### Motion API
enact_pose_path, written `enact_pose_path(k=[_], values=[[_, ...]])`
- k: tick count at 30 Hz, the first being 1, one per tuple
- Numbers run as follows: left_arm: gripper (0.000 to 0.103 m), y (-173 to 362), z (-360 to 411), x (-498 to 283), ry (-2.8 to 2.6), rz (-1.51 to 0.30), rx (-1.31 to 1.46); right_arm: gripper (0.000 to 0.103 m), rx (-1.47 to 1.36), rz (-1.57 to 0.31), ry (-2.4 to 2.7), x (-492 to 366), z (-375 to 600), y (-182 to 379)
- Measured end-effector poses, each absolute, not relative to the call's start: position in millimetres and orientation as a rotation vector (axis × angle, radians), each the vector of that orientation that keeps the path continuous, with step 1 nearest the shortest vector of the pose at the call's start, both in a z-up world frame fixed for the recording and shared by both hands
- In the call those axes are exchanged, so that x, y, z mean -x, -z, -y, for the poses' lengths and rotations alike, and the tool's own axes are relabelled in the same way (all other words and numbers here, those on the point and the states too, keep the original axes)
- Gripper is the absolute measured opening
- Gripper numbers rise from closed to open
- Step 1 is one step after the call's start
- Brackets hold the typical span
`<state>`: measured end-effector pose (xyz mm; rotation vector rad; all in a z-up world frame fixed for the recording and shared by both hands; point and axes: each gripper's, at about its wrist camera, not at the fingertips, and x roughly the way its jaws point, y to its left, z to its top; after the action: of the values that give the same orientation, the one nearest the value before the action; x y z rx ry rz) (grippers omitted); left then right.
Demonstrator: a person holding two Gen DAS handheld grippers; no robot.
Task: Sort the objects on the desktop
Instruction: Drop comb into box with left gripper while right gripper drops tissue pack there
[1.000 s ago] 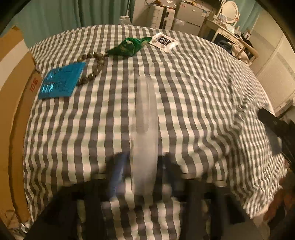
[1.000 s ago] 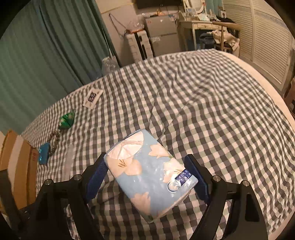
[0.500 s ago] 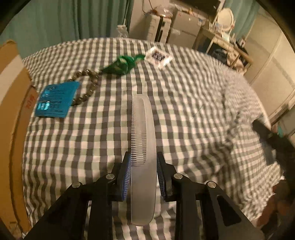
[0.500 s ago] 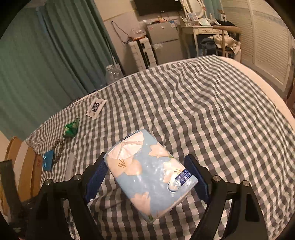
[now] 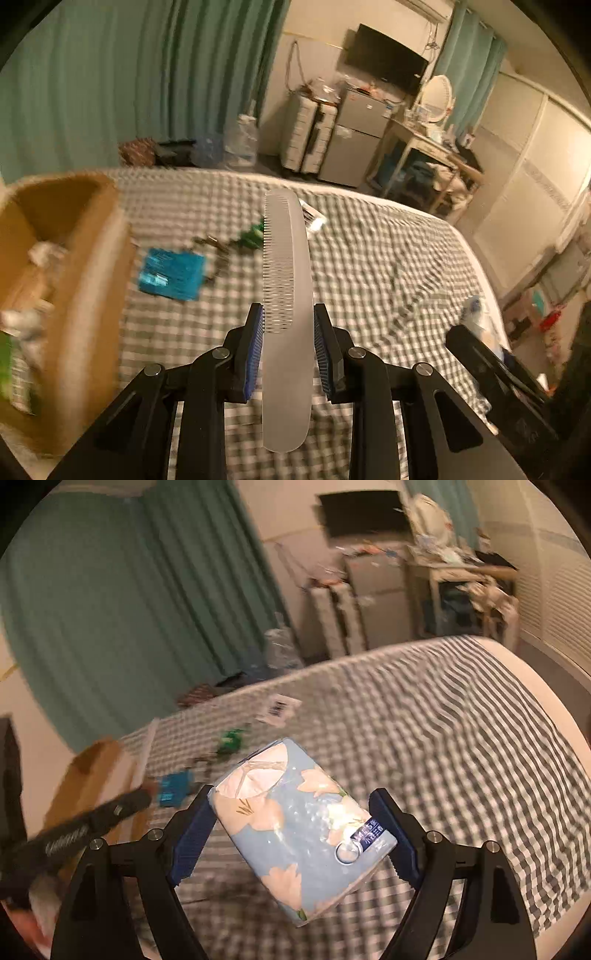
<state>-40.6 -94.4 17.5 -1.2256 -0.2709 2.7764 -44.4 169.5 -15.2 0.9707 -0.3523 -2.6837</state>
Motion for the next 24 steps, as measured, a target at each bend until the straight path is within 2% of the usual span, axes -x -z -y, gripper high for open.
enact_pose_path(k=[5, 11, 19, 23, 24], values=[[0.026, -64, 140, 22, -2.86, 0.202, 1.174, 0.083, -0.876, 0.266, 2.554, 27, -112, -31], [0.026, -83, 240, 4, -3.009, 0.353, 1.142, 0.083, -0.843, 0.214, 2.36, 29, -16, -59], [0.026, -37, 333, 3, -3.037, 0.566, 1.27, 0.084, -0.947, 0.194, 2.188, 74, 106, -48], [0.027, -16, 352, 9, -3.025, 0.545, 1.317, 0.086, -0.969, 0.195, 2.184, 92, 133, -39], [0.033, -11, 354, 12, -3.028, 0.531, 1.324, 0.09, -0.967, 0.195, 2.194, 96, 133, -38]])
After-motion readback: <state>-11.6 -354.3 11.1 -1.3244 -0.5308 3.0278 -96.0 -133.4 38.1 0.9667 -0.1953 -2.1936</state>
